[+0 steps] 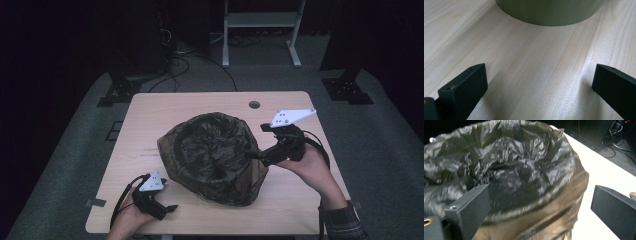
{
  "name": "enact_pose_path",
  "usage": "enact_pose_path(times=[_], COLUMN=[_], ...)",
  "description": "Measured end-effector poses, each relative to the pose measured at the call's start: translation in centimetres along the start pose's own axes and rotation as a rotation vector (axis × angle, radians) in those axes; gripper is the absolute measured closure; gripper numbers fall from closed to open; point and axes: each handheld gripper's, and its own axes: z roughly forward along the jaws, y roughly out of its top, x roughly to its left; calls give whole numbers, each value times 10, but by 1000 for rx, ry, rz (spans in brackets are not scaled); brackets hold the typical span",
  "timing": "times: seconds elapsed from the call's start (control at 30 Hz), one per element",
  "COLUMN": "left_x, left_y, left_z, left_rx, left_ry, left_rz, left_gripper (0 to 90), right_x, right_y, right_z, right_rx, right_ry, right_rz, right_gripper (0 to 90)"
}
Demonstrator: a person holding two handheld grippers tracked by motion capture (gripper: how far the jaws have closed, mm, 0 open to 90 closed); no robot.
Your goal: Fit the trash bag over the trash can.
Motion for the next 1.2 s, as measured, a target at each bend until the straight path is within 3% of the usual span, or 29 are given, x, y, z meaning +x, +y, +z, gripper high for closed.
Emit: enact_pose_path(times=[0.3,0.67,0.93,1.2], left_x=[0,0,0,0], left_y=[0,0,0,0], left_z=[0,0,0,0], left_rx=[1,2,0,0], left_ry=[-1,-1,0,0], left_rz=[0,0,-2,-2], left_gripper=[0,0,0,0], right_x=[5,13,17,20], right_y=[-32,-74,-101,-137], right_z=[-9,-7,-7,-6], right_rx=[3,-16,21,35], right_ry=[10,28,15,14], right_rz=[19,2,-7,25], right_gripper=[20,20,19,14])
